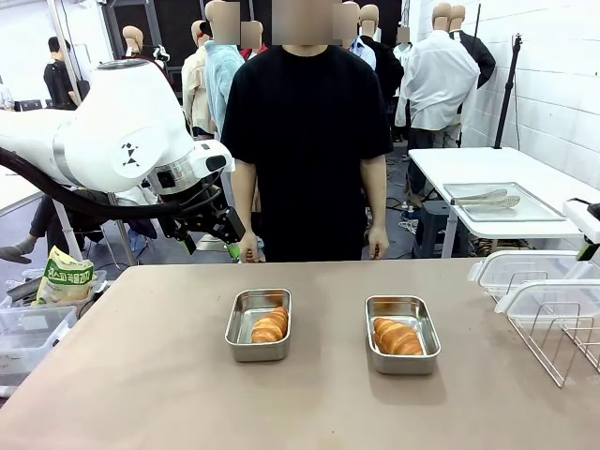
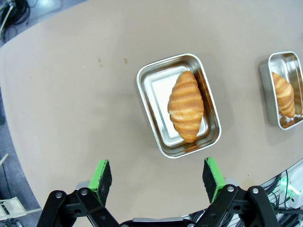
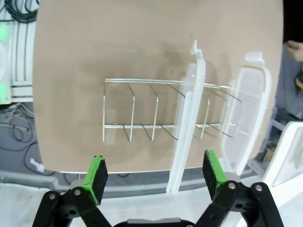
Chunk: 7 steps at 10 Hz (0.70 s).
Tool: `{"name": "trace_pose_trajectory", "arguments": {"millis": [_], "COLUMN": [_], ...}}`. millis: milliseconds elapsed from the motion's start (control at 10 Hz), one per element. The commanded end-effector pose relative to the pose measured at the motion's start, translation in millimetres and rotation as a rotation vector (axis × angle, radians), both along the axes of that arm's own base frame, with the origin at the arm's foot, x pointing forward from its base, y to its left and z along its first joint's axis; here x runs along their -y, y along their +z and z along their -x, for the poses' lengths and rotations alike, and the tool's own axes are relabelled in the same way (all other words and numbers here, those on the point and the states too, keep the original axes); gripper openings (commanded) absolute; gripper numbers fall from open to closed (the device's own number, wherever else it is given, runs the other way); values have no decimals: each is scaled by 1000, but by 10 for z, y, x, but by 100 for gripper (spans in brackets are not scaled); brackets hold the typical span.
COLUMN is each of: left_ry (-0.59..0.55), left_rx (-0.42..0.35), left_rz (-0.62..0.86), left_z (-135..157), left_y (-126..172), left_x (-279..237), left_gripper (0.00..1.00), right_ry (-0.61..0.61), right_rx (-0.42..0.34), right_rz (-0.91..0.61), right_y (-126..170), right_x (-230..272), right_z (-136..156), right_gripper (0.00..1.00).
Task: Place the bread in airtight containers.
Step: Pick up one Airtight Container lid and hand it to the human.
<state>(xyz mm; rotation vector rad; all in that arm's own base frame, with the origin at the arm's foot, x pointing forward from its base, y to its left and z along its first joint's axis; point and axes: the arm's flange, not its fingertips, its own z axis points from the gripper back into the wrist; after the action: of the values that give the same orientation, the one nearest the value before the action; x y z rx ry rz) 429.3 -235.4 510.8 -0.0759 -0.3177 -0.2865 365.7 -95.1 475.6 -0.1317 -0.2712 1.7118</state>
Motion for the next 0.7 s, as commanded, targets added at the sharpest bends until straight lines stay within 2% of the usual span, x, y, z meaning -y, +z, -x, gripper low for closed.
{"name": "trace_pose_trajectory", "arguments": {"millis": [0,400,600], "left_ry": [9,9,9], "left_rx": [-1,-1,-1], "left_rz": [4,4,4], "left_z": [-1,-1,-1], "left_y": [3,3,3], "left_x": [-13,-13,-13], "left_gripper": [100,100,100], "right_ry": [-24,-67,-59], "right_rx": [24,56,24], "right_rz": [25,12,-1], "right_y": [-126,-245,-335], "right_x": [-53,-60,-62], "right_z": [-83,-286,-440], "right_gripper": [100,100,100]}}
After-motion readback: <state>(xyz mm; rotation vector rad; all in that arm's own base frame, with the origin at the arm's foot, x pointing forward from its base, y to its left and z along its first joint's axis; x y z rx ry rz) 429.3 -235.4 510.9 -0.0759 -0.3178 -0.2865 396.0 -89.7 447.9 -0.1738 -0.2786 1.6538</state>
